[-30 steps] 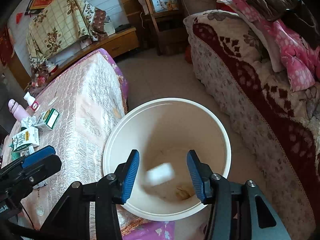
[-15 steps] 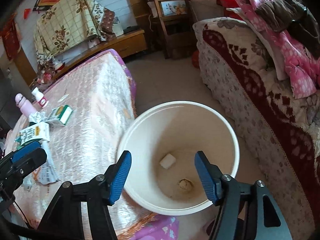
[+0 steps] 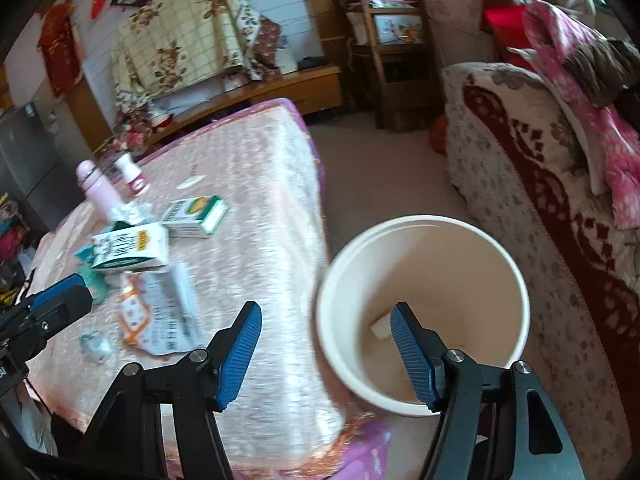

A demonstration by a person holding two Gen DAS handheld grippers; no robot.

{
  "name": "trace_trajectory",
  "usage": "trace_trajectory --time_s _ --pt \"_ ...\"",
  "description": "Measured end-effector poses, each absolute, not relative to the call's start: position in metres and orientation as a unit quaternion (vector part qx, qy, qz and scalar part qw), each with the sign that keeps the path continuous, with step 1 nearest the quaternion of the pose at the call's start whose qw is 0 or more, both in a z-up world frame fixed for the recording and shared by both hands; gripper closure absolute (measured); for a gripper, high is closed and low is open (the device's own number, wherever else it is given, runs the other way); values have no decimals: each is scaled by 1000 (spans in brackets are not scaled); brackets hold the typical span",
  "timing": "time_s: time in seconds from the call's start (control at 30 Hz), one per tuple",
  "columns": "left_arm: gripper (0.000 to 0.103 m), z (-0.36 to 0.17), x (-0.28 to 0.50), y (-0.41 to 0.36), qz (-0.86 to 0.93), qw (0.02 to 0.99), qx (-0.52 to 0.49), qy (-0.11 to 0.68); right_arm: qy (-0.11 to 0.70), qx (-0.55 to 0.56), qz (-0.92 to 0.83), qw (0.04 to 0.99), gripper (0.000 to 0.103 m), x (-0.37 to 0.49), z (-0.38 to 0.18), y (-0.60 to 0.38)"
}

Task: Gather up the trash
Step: 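Move both tools back over the table toward the wrappers, then grasp the clear plastic wrapper with the left tool while the right tool grasps the milk carton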

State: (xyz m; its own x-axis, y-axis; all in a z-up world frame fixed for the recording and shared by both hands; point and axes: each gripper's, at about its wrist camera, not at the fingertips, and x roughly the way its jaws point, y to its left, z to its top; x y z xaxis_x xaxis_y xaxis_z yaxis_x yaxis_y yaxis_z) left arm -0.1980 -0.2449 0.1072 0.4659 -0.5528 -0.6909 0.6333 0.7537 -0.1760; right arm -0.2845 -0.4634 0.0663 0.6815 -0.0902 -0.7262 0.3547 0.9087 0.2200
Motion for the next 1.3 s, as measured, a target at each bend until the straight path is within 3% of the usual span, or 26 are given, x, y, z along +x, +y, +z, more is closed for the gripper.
trace_trajectory --time_s 0.5,1.3 --pt "43 91 -180 -116 -272 870 34 411 407 145 -30 901 32 -238 62 -380" --pt "43 39 -162 -143 -299 844 43 443 425 135 -35 894 27 -205 50 -374"
